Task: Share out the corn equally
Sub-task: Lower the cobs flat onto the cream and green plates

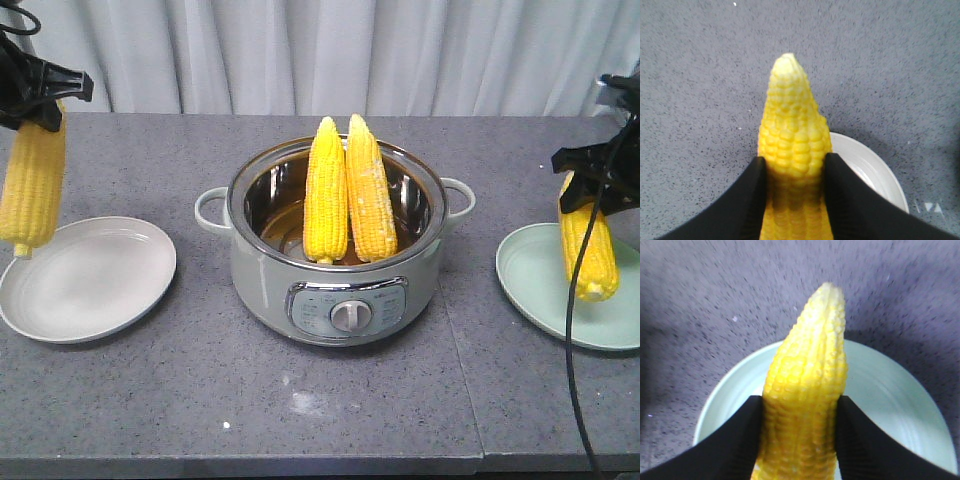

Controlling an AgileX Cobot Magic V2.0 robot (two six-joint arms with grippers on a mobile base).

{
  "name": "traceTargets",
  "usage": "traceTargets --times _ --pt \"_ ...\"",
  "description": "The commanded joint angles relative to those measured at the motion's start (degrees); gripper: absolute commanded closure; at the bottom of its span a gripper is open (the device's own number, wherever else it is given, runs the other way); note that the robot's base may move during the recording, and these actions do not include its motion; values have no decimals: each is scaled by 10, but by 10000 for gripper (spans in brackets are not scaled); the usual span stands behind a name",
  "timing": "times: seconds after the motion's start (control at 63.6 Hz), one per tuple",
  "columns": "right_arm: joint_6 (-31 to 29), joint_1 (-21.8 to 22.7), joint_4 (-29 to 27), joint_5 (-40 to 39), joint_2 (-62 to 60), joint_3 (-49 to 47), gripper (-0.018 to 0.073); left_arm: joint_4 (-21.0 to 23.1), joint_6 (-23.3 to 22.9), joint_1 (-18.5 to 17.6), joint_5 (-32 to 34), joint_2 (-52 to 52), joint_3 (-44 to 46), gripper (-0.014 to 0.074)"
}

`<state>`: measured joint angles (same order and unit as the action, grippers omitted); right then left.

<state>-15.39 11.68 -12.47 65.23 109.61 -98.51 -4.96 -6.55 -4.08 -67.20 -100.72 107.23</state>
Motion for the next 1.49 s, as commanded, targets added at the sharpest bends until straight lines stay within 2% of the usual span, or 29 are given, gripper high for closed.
traceTargets --times 0.0,0.204,0.33,0.456,0.645,0.755,0.896,1.211,1.478 --pt "-11 4 -10 4 -5 -16 558 1 1 -1 30 8 16 604" --pt "-21 4 -1 30 25 -16 533 5 1 -1 29 -21 16 604" --pt "-21 4 6 22 27 -16 469 5 3 -1 28 -28 16 604" --pt "-23 4 12 21 27 -16 358 5 3 -1 26 -32 16 604" --pt "-17 4 19 23 27 -16 126 5 4 -1 10 -35 16 604" --pt "-9 4 19 27 27 -16 56 5 5 -1 -5 -45 16 604" --pt "-4 4 21 34 27 -16 49 5 6 -1 -30 -56 16 604" --pt "11 4 36 47 27 -16 50 35 6 -1 -36 -79 16 604" --pt "29 4 48 50 27 -16 50 38 6 -1 -45 -98 16 602"
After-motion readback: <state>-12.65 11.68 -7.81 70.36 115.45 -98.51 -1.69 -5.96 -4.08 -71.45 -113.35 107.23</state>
